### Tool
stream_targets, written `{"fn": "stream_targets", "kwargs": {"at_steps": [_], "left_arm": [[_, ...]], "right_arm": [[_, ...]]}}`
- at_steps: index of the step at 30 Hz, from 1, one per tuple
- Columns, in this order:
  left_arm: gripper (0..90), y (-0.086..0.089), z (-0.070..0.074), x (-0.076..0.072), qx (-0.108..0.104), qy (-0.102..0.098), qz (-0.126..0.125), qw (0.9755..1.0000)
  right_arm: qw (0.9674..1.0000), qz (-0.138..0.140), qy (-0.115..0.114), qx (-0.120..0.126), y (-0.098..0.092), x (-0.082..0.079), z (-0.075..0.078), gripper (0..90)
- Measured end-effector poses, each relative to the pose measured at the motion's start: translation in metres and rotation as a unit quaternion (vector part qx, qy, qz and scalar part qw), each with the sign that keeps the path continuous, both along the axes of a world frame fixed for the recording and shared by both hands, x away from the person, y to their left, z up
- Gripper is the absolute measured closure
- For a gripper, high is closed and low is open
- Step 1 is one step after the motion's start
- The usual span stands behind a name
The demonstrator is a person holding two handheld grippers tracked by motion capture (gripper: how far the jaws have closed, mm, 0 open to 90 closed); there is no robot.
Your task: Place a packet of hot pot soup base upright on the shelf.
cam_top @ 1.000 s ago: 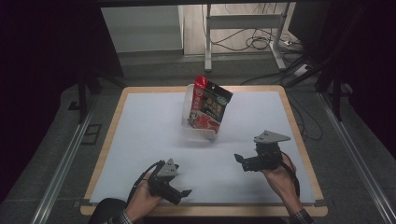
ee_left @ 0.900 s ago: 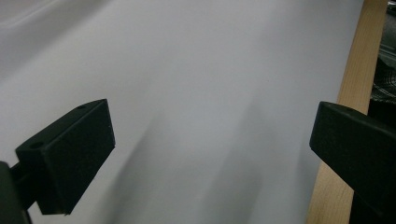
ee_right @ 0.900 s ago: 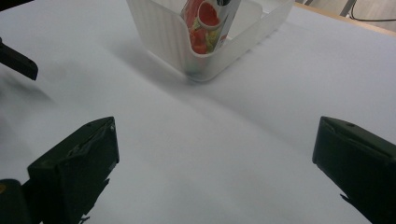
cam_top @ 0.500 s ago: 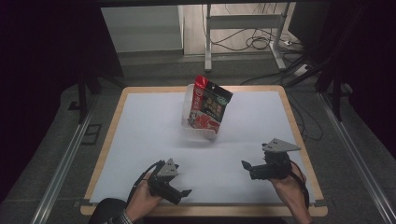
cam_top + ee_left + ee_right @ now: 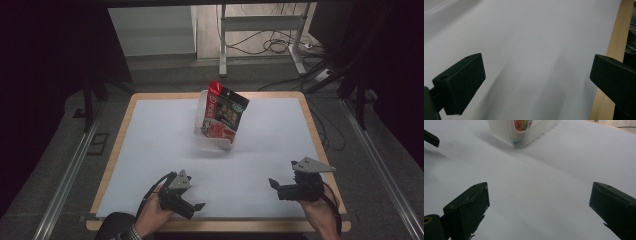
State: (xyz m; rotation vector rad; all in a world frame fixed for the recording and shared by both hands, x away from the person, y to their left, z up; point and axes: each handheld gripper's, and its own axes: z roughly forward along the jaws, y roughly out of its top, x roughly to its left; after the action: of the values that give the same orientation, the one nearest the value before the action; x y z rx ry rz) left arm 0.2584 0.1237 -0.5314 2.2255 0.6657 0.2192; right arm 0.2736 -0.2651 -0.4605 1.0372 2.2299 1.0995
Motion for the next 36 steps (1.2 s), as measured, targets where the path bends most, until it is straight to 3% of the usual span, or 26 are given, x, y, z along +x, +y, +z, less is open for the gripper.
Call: {"fn": "stream_targets", "kwargs": {"at_steps": [23, 36], "left_arm": [[0.0, 0.0, 0.0, 0.0, 0.006, 0.001, 0.003, 1.0], [0.0, -0.001, -0.002, 0.0, 0.011, 0.002, 0.002, 0.9999]], "right_arm": [[0.999, -0.037, -0.015, -0.019, -0.03, -0.019, -0.014, 1.8], [0.9979, -0.062, 0.004, -0.016, -0.051, -0.027, -0.028, 1.3]]}}
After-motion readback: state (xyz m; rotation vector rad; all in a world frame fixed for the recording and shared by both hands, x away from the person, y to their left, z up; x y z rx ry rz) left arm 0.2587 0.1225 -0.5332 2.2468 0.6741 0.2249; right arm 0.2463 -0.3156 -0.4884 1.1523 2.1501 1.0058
